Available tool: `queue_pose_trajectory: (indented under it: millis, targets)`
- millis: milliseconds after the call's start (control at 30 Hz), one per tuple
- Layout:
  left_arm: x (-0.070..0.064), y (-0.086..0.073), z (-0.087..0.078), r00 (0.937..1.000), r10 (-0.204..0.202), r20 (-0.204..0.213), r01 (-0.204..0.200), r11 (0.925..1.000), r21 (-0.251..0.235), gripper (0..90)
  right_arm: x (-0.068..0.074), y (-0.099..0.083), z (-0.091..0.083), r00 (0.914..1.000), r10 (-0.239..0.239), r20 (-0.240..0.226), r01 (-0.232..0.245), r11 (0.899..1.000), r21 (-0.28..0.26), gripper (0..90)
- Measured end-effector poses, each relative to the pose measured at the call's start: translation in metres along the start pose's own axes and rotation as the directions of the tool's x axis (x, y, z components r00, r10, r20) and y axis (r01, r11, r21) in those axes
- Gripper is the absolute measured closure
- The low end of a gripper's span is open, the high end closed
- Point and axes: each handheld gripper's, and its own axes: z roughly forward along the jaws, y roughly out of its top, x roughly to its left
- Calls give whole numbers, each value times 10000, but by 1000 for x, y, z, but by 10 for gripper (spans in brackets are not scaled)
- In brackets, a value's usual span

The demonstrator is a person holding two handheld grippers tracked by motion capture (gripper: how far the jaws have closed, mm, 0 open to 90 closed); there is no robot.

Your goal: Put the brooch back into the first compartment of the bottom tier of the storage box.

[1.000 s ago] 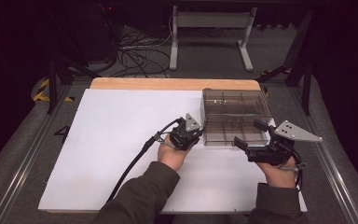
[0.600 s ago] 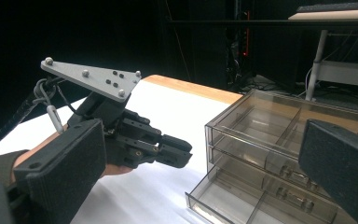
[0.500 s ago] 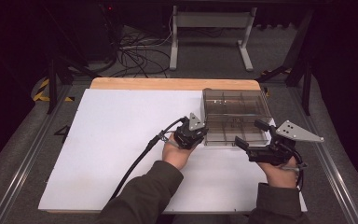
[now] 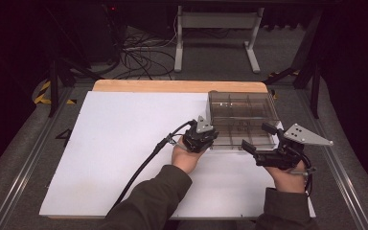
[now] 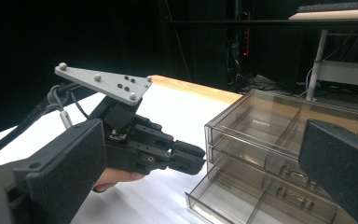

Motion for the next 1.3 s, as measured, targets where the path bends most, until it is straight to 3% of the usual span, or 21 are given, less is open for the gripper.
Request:
queue_pose_trajectory:
  millis: [733,967,1300]
  targets:
    - [2,-4,15,9964,-685,506,674,9974,236,787,-2,-1,0,10000,59,5,-59,10000,-7,15]
    - [3,-5,17,9953,-730,644,712,9970,287,785,-2,-1,1,10000,32,5,-32,10000,18,15]
    - [2,-2,11,9975,-523,472,519,9986,82,720,-3,-2,2,10000,28,28,-29,10000,94,15]
